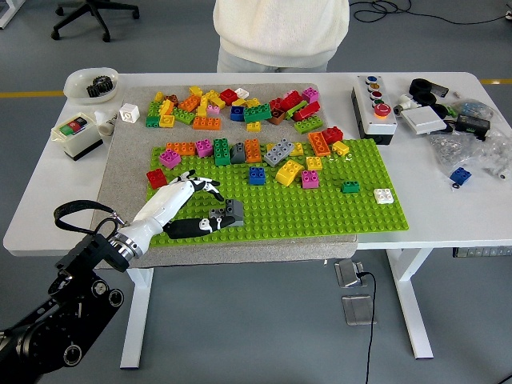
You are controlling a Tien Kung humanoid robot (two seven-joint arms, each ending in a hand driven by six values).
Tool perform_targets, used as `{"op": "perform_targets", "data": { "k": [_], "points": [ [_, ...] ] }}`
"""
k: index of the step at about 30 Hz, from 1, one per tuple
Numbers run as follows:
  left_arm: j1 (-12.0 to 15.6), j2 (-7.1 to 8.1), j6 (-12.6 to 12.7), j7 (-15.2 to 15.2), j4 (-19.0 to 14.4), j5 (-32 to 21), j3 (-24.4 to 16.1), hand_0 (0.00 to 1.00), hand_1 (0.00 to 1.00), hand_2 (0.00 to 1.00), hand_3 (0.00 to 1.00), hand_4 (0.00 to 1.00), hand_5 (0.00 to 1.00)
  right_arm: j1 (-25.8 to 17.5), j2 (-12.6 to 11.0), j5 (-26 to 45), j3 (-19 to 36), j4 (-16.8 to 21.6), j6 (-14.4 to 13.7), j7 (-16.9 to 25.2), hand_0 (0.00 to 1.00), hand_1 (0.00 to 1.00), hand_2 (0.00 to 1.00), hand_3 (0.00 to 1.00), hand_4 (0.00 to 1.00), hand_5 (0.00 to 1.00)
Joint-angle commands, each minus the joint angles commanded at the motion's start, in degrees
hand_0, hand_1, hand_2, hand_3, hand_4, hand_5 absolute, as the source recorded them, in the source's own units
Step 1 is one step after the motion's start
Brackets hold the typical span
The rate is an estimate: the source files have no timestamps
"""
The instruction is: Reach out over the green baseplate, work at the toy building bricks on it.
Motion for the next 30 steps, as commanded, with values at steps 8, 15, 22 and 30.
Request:
{"op": "perform_targets", "data": {
  "k": [8,15,22,30],
  "points": [
    [0.0,-0.33,-0.3,0.2,-0.1,-0.2,0.6,0.998,0.864,0.839,0.605,0.998,0.859,0.1,-0.1,0.1,0.1,0.0,0.0,0.0,0.736,0.615,0.630,0.535,0.760,0.496],
    [0.3,-0.74,-0.3,0.2,0.1,-0.3,1.2,0.998,0.872,0.840,0.611,0.998,0.861,0.2,-0.1,0.1,0.1,0.0,0.0,0.0,0.737,0.614,0.631,0.535,0.761,0.497],
    [0.0,-1.02,-0.3,0.3,0.8,-0.4,1.4,0.998,0.873,0.841,0.614,0.998,0.860,0.3,-0.1,0.2,0.0,0.0,-0.1,0.0,0.737,0.615,0.631,0.535,0.761,0.497],
    [-0.2,-1.12,-0.4,0.4,1.3,-0.4,1.6,0.998,0.873,0.841,0.613,0.998,0.857,0.3,-0.1,0.4,-0.1,0.0,-0.1,0.0,0.737,0.614,0.631,0.535,0.761,0.496]
  ]
}}
